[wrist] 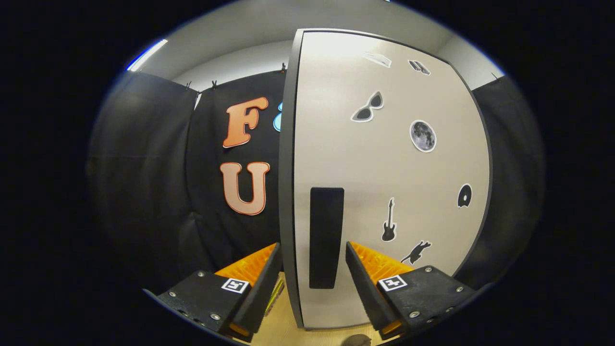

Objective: Open the shoe cabinet door, grab the shoes and put them into the shoe cabinet, then close the shoe cabinet door.

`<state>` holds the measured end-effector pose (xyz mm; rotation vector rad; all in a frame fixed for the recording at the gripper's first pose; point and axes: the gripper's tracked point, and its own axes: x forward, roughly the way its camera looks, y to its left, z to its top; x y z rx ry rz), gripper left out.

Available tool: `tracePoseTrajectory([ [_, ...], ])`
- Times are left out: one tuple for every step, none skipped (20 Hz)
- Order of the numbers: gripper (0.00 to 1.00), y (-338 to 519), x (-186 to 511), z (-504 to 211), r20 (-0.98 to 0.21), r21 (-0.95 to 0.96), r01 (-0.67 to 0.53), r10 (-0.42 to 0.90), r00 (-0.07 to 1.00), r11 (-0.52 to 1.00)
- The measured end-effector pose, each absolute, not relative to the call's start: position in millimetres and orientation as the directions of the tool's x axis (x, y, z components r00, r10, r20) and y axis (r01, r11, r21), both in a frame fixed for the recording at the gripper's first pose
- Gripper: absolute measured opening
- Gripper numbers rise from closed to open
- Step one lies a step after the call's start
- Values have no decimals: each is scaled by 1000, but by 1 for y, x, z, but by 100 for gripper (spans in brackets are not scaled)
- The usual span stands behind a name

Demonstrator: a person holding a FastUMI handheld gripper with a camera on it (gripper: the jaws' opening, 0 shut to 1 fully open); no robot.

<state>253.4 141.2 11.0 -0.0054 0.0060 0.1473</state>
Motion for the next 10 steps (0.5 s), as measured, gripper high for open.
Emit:
tracePoseTrajectory([
  [65, 139, 259, 9, -11, 2, -130, 130, 991, 992],
  [57, 135, 261, 8, -14, 11, -117, 117, 993, 993],
  [45, 133, 262, 7, -11, 25, -112, 113, 994, 993],
  [38, 134, 262, 6, -9, 42, -114, 114, 993, 993],
  [36, 134, 262, 7, -10, 45, -114, 114, 993, 992],
  [36, 133, 262, 7, -13, 36, -113, 113, 993, 993],
  [35, 133, 260, 7, -20, 33, -111, 111, 994, 993],
  [34, 134, 260, 6, -31, 35, -111, 112, 993, 993],
  [32, 133, 258, 6, -42, 35, -114, 115, 992, 993],
  [31, 133, 257, 5, -48, 34, -120, 121, 991, 992],
])
